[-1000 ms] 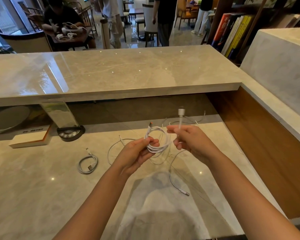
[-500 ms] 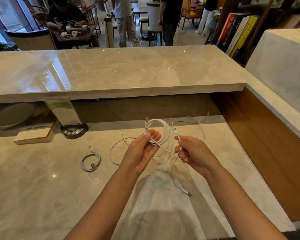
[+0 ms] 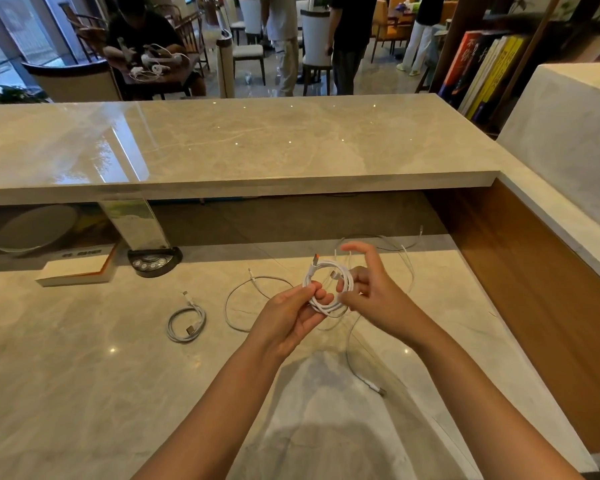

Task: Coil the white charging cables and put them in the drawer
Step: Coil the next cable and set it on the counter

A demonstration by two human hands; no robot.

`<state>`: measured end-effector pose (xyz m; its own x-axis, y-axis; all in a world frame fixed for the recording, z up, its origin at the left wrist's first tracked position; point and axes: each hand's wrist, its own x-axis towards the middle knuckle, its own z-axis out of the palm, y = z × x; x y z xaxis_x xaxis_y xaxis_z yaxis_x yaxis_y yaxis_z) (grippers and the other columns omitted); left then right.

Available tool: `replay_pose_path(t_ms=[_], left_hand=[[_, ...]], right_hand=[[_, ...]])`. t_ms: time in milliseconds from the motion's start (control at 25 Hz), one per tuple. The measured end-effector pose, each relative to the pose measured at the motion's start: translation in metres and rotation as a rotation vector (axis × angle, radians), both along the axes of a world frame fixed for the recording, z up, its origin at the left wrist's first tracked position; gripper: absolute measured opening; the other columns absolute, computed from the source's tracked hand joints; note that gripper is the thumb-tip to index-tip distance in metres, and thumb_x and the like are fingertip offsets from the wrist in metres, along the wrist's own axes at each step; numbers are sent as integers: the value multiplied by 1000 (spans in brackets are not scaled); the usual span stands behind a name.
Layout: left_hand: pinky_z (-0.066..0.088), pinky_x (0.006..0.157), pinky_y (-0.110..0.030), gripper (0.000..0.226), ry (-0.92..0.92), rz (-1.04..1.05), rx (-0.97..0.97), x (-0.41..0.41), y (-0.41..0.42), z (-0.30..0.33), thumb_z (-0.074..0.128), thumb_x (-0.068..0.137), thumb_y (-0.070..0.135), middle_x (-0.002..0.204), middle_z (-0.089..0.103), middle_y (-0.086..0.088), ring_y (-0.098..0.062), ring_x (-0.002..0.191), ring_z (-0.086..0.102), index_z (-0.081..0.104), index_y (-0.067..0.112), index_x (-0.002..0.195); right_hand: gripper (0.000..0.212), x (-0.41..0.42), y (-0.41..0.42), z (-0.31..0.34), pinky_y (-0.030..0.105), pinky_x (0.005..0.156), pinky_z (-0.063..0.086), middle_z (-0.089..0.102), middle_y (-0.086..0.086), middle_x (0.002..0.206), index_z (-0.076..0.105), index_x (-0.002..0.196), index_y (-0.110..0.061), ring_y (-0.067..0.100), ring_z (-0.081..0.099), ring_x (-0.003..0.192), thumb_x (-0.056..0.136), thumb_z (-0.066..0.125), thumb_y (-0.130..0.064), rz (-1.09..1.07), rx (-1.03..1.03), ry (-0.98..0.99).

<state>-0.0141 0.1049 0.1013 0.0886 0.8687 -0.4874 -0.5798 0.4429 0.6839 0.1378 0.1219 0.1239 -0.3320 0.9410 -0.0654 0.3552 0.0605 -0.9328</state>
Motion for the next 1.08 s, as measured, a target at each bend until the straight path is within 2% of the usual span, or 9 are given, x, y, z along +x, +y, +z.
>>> replay_pose_path(t_ms=[120,280,400,560,640,720,880,1000,1080], left_hand=[[58,70,-28,16,36,15,9,0,1,1,50,93,6,66,70,-6,-15,67,71,64,2,86],[58,72,-26,17,144,24,45,6,1,0,52,92,6,69,72,-6,-14,69,71,67,3,86],[58,71,-25,19,169,37,68,9,2,-1,51,91,4,70,70,-8,-13,67,69,67,1,83],[57,74,-26,15,105,26,87,8,5,8,52,92,8,68,68,-4,-11,68,69,65,3,85],[57,76,-27,15,99,-3,130,8,4,14,52,92,9,69,69,-2,-11,71,69,65,4,86],[57,79,-29,17,158,-50,166,9,0,16,52,92,10,73,69,-3,-13,75,70,66,5,84],[56,81,-30,21,453,-255,278,6,-3,21,52,93,13,77,71,-4,-13,75,69,69,8,82],[57,72,-24,24,541,-412,326,6,-1,28,52,93,13,71,70,-2,-12,72,68,70,10,77],[55,67,-21,26,537,-479,312,3,0,29,51,93,12,73,70,-4,-13,72,68,69,7,74]], right_hand=[[13,-2,2,-13,29,70,47,58,-2,89,66,97,-21,12,55,77,88,59,-13,-25,243,-119],[10,-6,-1,-20,12,69,34,53,5,113,75,89,-20,13,47,98,83,67,-19,-205,709,-433],[14,-10,-9,-14,14,64,43,66,2,97,71,91,-15,8,57,84,87,58,-16,-61,1001,-361],[18,-5,-12,5,14,47,45,67,-3,73,67,89,-22,4,54,48,93,52,-12,-586,357,377],[17,0,-11,5,18,46,47,64,0,72,67,97,-19,6,53,48,95,50,-17,-717,187,440],[21,8,-3,11,18,49,47,59,4,73,63,107,-12,8,52,53,97,44,-12,-651,20,454],[25,28,15,20,17,44,42,59,6,69,62,107,-3,9,47,48,93,42,1,-384,-225,70],[21,34,27,21,18,41,38,60,2,58,70,83,-11,10,44,44,88,52,-1,-140,-210,-315],[31,35,30,24,20,45,35,55,2,55,72,68,-20,12,40,47,89,55,-4,111,-263,-431]])
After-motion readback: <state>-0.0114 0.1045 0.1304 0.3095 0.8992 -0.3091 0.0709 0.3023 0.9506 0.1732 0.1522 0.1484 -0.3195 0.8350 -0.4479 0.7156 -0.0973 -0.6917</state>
